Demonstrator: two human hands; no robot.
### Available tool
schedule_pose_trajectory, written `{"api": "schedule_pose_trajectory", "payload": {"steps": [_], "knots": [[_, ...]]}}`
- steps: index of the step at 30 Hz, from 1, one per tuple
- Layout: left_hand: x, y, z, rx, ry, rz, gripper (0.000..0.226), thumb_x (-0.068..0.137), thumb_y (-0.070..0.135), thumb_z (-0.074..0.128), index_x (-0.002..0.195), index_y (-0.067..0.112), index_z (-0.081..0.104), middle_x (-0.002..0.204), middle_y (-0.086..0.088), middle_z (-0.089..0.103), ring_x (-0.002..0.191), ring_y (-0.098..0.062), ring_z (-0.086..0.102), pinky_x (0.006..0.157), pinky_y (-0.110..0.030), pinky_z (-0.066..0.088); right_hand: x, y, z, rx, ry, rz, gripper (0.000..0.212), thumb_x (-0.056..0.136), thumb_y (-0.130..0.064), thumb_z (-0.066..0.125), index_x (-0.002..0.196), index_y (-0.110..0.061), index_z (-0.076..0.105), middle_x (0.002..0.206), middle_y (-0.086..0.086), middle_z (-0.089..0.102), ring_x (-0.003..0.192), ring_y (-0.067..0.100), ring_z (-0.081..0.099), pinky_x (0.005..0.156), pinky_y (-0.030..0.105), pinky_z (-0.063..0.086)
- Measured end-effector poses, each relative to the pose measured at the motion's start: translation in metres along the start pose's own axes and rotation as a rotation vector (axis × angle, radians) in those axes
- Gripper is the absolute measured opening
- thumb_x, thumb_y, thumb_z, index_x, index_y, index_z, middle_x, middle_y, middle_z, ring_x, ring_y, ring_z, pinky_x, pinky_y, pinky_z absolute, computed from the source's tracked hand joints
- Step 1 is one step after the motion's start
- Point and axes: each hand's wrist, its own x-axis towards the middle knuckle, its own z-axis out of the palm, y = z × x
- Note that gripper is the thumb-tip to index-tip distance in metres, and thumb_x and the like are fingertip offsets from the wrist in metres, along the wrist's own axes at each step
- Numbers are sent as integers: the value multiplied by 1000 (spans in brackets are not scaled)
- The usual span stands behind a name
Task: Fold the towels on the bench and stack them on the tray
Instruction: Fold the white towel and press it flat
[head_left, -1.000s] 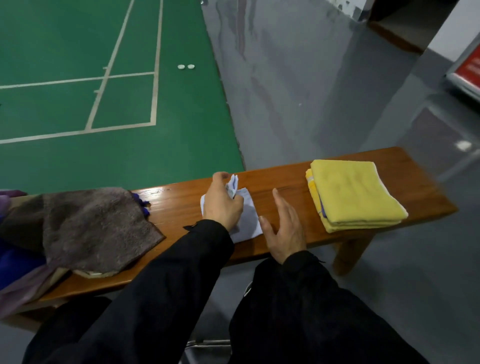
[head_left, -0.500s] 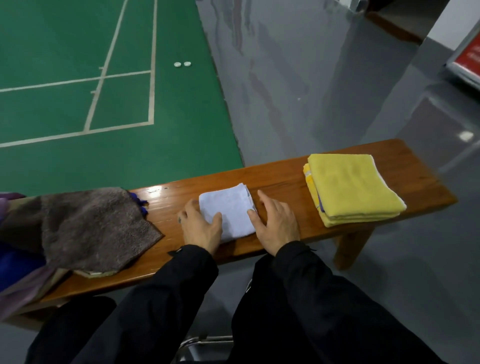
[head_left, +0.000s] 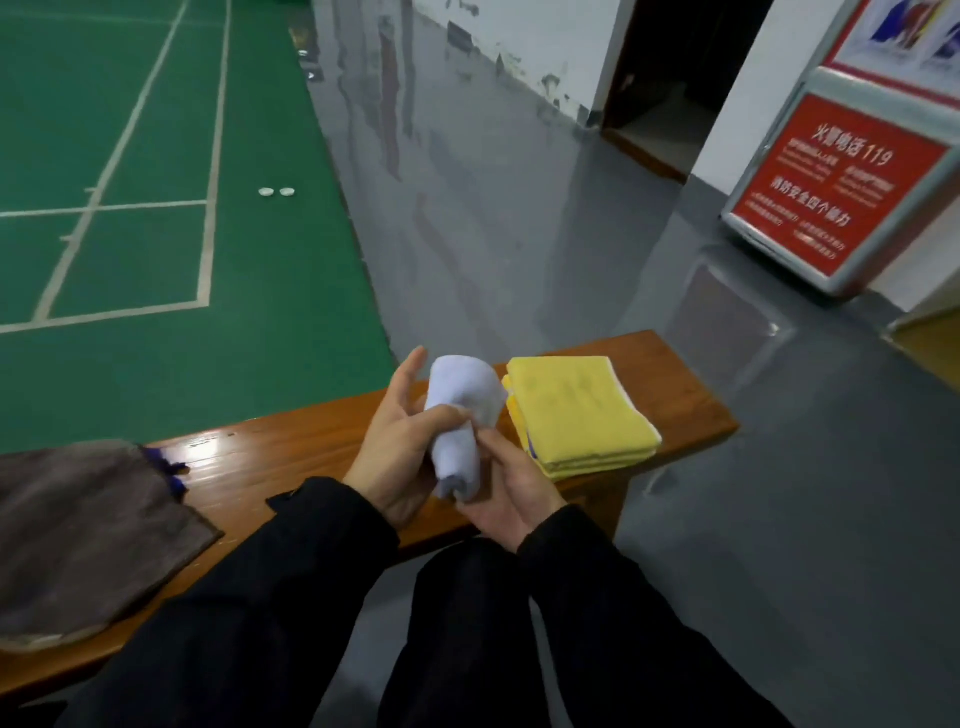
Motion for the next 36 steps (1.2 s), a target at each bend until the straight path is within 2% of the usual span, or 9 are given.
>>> {"api": "schedule_pose_trajectory", "payload": {"steps": [3, 8, 14, 17, 20, 26, 29, 32, 36], "knots": [[12, -3, 28, -3, -70, -9, 84, 90, -10, 62, 156, 33, 31, 131, -15, 63, 109, -34, 71, 88, -49, 59, -21, -55, -18, -192, 98, -273, 50, 98, -12, 65, 146, -9, 50, 138, 22, 62, 122, 38, 64, 95, 47, 56], [55, -27, 68, 3, -81, -38, 81, 89, -4, 70, 153, 30, 33, 134, -15, 61, 111, -33, 70, 94, -53, 57, -29, -146, -47, -585, 450, -552, 73, 78, -18, 83, 144, -20, 51, 133, 9, 66, 115, 26, 69, 93, 43, 59], [83, -77, 64, 823, 91, 23, 82, 95, 38, 67, 160, 21, 21, 160, -10, 28, 145, -28, 36, 118, -46, 35, -11, -165, -81, -1511, 876, -494, 70, 92, -27, 70, 155, -18, 39, 165, 11, 24, 149, 30, 30, 118, 38, 30], [80, -84, 49, 860, 49, 57, 64, 97, 36, 63, 153, 19, 38, 152, -6, 44, 134, -20, 47, 113, -44, 42, -4, -138, -83, -1676, 736, -594, 39, 93, -21, 64, 132, -20, 66, 151, 7, 49, 138, 27, 45, 113, 34, 35], [70, -71, 32, 773, 119, 109, 27, 99, 32, 58, 121, 18, 66, 117, -1, 69, 105, -16, 64, 97, -41, 54, 1, -107, -53, -1617, 559, -617, 17, 97, -24, 61, 108, -19, 74, 120, 0, 69, 116, 19, 59, 100, 30, 46], [18, -27, -40, 624, 289, 169, 22, 103, 17, 55, 97, -1, 66, 89, -10, 70, 74, -12, 65, 66, -25, 51, 14, -28, 42, -1487, 234, -561, 15, 99, -27, 61, 100, -22, 75, 99, -6, 75, 92, 12, 65, 78, 26, 50], [-18, -8, -90, 639, 361, 142, 17, 102, 16, 55, 93, 5, 65, 86, -8, 67, 74, -14, 63, 66, -26, 50, 21, 15, 81, -1489, 87, -520, 14, 99, -28, 63, 97, -22, 76, 94, -11, 73, 87, 7, 65, 73, 18, 50], [-51, 7, -156, 703, 475, 104, 12, 98, 24, 59, 88, 18, 63, 88, -2, 68, 81, -17, 63, 79, -35, 56, 28, 67, 120, -1488, -59, -485, 13, 98, -27, 65, 97, -21, 77, 95, -10, 75, 90, 9, 67, 82, 30, 55], [-93, 18, -249, 1121, 811, -8, 24, 91, 30, 62, 110, 18, 69, 116, -9, 67, 108, -30, 63, 96, -42, 52, 25, 130, 161, -1516, -224, -436, 13, 98, -25, 65, 96, -21, 77, 98, -9, 75, 92, 10, 66, 79, 27, 50]]}}
